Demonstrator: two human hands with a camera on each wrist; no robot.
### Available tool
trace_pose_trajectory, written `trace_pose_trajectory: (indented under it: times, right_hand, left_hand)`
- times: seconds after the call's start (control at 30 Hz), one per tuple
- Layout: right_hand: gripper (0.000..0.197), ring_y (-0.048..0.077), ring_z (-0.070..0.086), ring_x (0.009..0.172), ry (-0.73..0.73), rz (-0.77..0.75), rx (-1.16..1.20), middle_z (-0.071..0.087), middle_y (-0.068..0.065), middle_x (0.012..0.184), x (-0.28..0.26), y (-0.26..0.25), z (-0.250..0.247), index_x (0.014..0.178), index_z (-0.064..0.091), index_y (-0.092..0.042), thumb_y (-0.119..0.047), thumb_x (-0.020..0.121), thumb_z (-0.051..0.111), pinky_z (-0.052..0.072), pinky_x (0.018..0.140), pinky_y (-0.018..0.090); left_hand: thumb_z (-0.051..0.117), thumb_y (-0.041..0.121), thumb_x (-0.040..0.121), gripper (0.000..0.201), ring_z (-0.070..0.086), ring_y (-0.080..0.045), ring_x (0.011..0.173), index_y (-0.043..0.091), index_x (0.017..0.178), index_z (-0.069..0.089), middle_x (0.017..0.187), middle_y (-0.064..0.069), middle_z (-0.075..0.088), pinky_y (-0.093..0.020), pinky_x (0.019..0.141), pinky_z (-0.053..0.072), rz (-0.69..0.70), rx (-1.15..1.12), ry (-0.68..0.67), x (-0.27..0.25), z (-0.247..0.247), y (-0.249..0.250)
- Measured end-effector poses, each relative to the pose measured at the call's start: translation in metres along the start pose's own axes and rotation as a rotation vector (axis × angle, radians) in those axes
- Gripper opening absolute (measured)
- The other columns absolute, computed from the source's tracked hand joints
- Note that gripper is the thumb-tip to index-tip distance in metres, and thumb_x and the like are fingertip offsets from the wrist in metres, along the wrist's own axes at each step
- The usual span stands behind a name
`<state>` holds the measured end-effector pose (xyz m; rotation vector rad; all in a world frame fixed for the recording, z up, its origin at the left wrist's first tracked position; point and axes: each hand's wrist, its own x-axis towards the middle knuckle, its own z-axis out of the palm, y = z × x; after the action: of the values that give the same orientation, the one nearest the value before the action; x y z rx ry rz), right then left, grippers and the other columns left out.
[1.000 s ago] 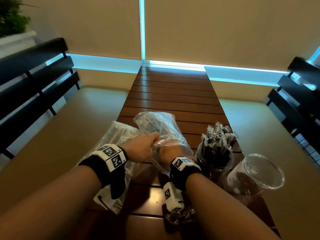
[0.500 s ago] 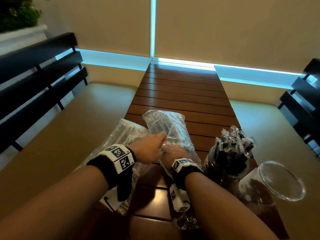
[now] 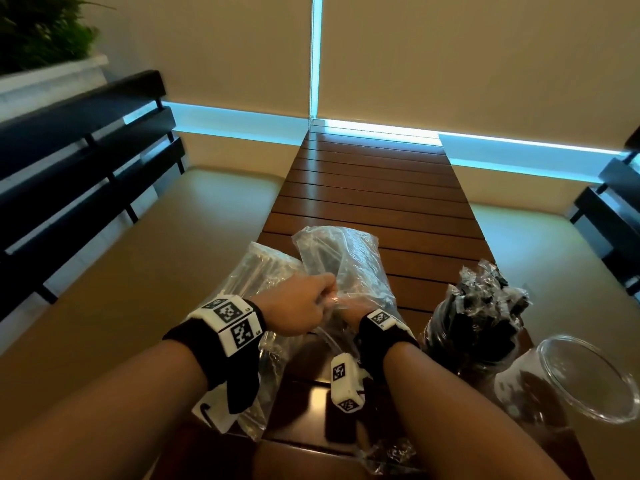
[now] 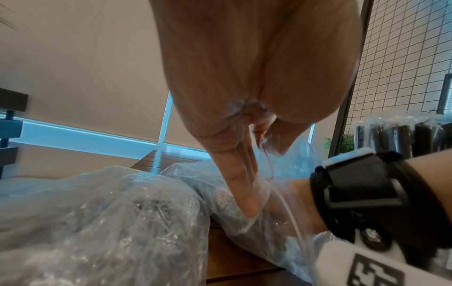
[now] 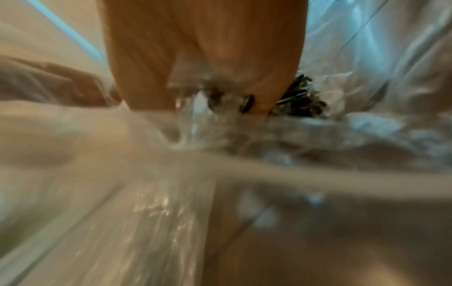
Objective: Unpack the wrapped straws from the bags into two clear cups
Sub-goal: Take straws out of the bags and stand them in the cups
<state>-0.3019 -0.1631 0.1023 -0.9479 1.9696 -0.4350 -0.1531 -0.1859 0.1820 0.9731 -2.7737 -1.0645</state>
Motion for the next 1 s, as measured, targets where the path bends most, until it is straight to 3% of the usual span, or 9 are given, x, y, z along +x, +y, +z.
trace_pose_trajectory:
  times: [0.17,0.23,0.33,0.43,0.6,0.67,0.77,0.87,1.0]
  right_hand:
    - [0.021,0.017,0.053,0.074,-0.071,0.027,0.009,0.053,-0.002,0.074,0.010,-0.009,0.004,0.070,0.052,-0.026,-0.029,0.083,0.068,0.049,0.078,0.032]
    - [0.025,0.015,0.052,0.075,-0.080,0.020,-0.016,0.050,-0.003,0.075,0.010,-0.010,0.001,0.071,0.047,-0.025,-0.022,0.090,0.063,0.051,0.081,0.028]
    - [0.024,0.018,0.053,0.072,-0.092,-0.008,-0.008,0.052,0.001,0.072,0.004,-0.013,-0.005,0.070,0.050,-0.019,-0.019,0.091,0.061,0.050,0.072,0.031]
    - [0.022,0.013,0.052,0.065,-0.068,0.000,0.023,0.053,-0.001,0.068,0.005,-0.008,-0.007,0.069,0.052,-0.018,-0.020,0.089,0.063,0.041,0.058,0.021]
    - [0.028,0.024,0.058,0.102,0.002,0.016,0.157,0.050,0.002,0.078,0.002,0.001,-0.012,0.073,0.047,-0.018,-0.019,0.101,0.048,0.042,0.066,0.010]
    - [0.021,0.022,0.064,0.085,0.018,-0.031,0.119,0.060,0.005,0.081,-0.008,-0.004,-0.017,0.079,0.057,-0.016,-0.029,0.095,0.054,0.051,0.067,0.022]
    - [0.019,0.014,0.054,0.056,-0.058,-0.041,0.064,0.058,0.000,0.069,-0.021,-0.009,-0.022,0.071,0.057,-0.022,-0.027,0.088,0.057,0.044,0.053,0.026]
    - [0.014,0.013,0.054,0.049,-0.031,0.001,0.040,0.058,0.000,0.064,-0.031,-0.012,-0.025,0.073,0.057,-0.022,-0.023,0.087,0.055,0.041,0.045,0.017]
    - [0.007,0.015,0.058,0.049,0.036,0.023,0.058,0.060,0.003,0.068,-0.035,-0.013,-0.020,0.084,0.059,-0.016,-0.016,0.088,0.054,0.044,0.043,0.022]
  left_hand:
    - [0.048,0.005,0.091,0.012,0.047,-0.015,0.074,0.017,0.089,0.048,0.089,-0.004,0.057,-0.028,0.066,0.041,-0.014,0.031,0.028,0.000,0.001,-0.003]
    - [0.047,0.006,0.090,0.014,0.049,-0.016,0.076,0.019,0.088,0.047,0.091,-0.005,0.059,-0.030,0.069,0.043,-0.018,0.025,0.022,0.001,0.001,-0.004]
    - [0.047,0.004,0.090,0.013,0.050,-0.016,0.075,0.017,0.089,0.047,0.090,-0.006,0.058,-0.031,0.068,0.045,-0.029,0.005,0.017,0.002,0.001,-0.005]
    - [0.046,0.002,0.090,0.011,0.045,-0.013,0.070,0.013,0.091,0.047,0.085,-0.004,0.054,-0.027,0.064,0.040,-0.044,-0.008,0.027,0.005,0.002,-0.004]
    - [0.046,0.007,0.092,0.010,0.047,-0.014,0.073,0.016,0.089,0.045,0.086,-0.003,0.055,-0.027,0.063,0.038,-0.040,0.023,0.072,0.008,0.001,0.004]
    - [0.047,0.007,0.092,0.015,0.047,-0.014,0.072,0.020,0.085,0.043,0.084,-0.001,0.055,-0.025,0.059,0.036,-0.038,0.042,0.079,0.007,0.001,0.006]
    - [0.046,0.003,0.091,0.017,0.046,-0.011,0.069,0.020,0.087,0.044,0.082,0.002,0.052,-0.024,0.058,0.035,-0.050,0.051,0.078,0.008,0.001,0.007]
    - [0.047,0.003,0.090,0.015,0.047,-0.013,0.071,0.018,0.088,0.045,0.084,-0.001,0.055,-0.025,0.059,0.036,-0.072,0.058,0.100,0.010,0.003,0.005]
    - [0.048,0.005,0.090,0.019,0.048,-0.014,0.070,0.022,0.084,0.042,0.083,-0.002,0.055,-0.026,0.059,0.037,-0.121,0.086,0.137,0.012,0.004,0.002]
